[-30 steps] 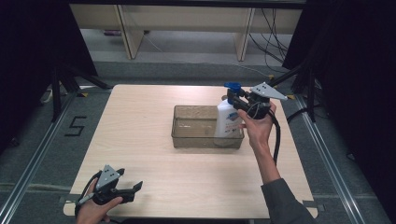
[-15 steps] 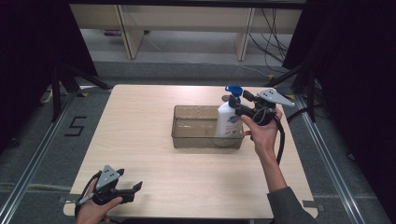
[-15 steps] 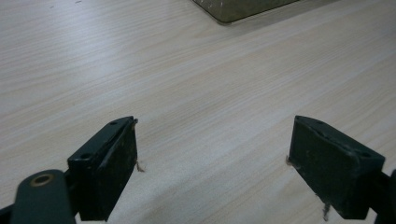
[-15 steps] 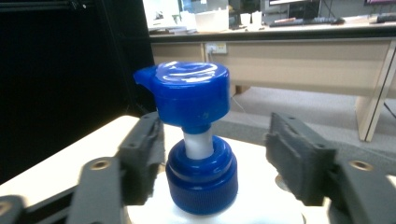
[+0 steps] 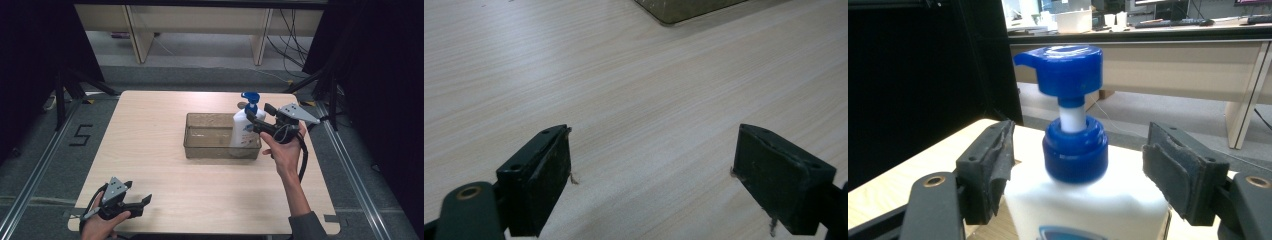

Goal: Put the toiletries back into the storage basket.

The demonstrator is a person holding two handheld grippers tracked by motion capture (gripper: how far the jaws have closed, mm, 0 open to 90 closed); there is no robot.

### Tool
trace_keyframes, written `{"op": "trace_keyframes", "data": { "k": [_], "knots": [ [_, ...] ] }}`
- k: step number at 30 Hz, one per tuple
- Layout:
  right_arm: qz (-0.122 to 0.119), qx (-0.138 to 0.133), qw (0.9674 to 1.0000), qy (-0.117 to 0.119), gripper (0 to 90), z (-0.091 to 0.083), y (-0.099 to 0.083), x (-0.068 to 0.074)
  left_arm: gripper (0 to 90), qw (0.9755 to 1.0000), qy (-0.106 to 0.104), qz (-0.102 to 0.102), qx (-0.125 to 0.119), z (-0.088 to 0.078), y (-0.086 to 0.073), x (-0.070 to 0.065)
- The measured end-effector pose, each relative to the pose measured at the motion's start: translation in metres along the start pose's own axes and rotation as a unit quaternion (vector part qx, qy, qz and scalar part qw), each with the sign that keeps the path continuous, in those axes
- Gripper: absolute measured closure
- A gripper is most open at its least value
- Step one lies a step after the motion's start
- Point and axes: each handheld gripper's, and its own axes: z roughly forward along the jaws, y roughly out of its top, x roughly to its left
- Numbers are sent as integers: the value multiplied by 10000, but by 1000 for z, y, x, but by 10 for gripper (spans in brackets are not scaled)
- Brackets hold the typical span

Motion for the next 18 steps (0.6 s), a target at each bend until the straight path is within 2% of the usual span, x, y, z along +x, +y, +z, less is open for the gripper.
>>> {"op": "trace_keyframes", "data": {
  "k": [5,6,7,10,15,16,18],
  "knots": [
    [-37,46,10000,-63,268,-6,-1,3,147,10000,-17,18,-12,0,0,-1],
    [38,48,10000,-59,268,-7,-2,4,147,10000,-14,19,-18,0,0,-1],
    [-34,19,10000,-46,266,-7,-3,2,148,10000,-13,22,-18,0,0,-1],
    [-11,79,9999,-142,262,-9,-5,-1,147,10000,-12,31,-25,-1,0,-1],
    [89,85,9999,-99,254,-13,-6,-1,147,10000,-17,31,-47,0,0,-1],
    [12,64,9999,-114,253,-13,-6,-2,147,10000,-41,34,-62,0,0,-1],
    [27,56,9999,-133,246,-14,-7,-1,147,10000,-20,8,-88,0,0,-2]
  ]
}}
